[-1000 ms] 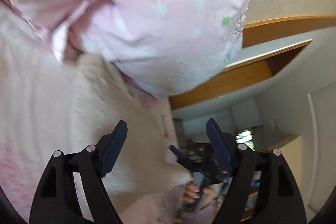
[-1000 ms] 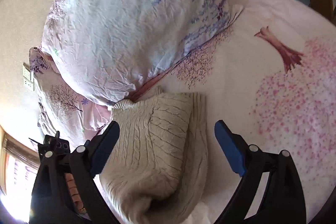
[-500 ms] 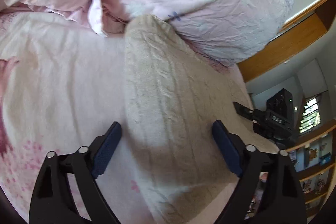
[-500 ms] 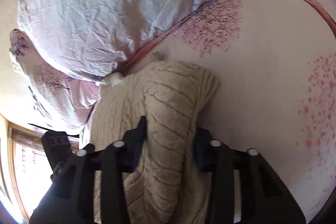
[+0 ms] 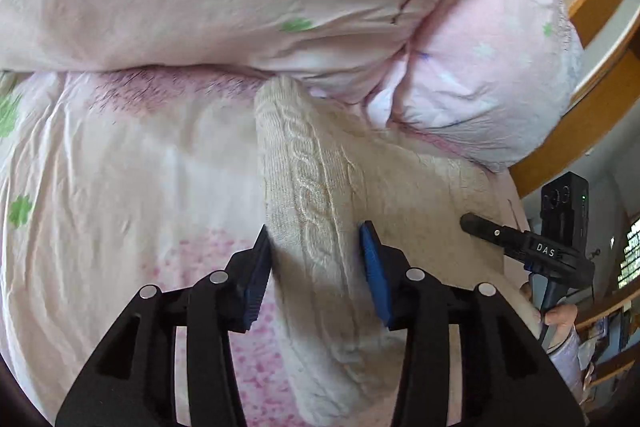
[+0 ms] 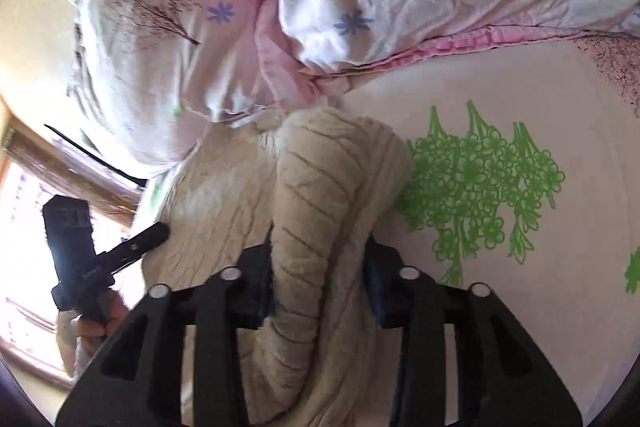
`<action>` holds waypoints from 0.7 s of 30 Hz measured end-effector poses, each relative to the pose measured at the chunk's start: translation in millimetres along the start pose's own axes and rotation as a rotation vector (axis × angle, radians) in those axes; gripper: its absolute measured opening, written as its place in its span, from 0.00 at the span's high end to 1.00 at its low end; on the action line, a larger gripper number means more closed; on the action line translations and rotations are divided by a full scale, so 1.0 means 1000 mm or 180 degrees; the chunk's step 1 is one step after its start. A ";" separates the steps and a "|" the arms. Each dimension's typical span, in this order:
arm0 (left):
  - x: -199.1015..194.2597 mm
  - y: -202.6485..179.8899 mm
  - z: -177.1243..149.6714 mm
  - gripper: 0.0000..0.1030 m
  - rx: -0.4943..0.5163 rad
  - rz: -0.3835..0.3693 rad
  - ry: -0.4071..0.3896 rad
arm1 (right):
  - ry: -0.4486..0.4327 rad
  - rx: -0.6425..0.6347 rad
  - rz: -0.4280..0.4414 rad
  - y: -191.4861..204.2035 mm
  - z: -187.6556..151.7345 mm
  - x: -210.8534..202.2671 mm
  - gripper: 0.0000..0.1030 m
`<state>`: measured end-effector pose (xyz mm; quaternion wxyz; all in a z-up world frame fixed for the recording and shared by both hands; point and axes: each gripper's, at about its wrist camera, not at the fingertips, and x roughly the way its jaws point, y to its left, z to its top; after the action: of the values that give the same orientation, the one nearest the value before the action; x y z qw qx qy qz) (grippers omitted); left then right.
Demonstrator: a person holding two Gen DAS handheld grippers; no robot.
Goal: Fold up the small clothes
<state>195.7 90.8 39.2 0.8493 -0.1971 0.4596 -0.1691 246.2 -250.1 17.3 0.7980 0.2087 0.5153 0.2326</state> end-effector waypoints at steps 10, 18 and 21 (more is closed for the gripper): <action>-0.062 -0.034 -0.045 0.19 0.0472 0.0462 -0.0628 | -0.0359 0.0127 -0.0225 -0.001 0.008 -0.013 0.93; -0.057 -0.040 -0.079 0.01 0.0657 0.0851 -0.0594 | -0.0645 0.0301 -0.0691 -0.017 0.018 -0.028 0.77; -0.051 -0.042 -0.089 0.01 0.0630 0.1112 -0.0445 | -0.1022 0.0069 -0.1104 0.000 -0.020 -0.077 0.05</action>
<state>89.2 62.6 51.9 0.9107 -0.0414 0.4080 -0.0496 200.2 -293.3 65.3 0.8955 0.1598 0.4123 0.0502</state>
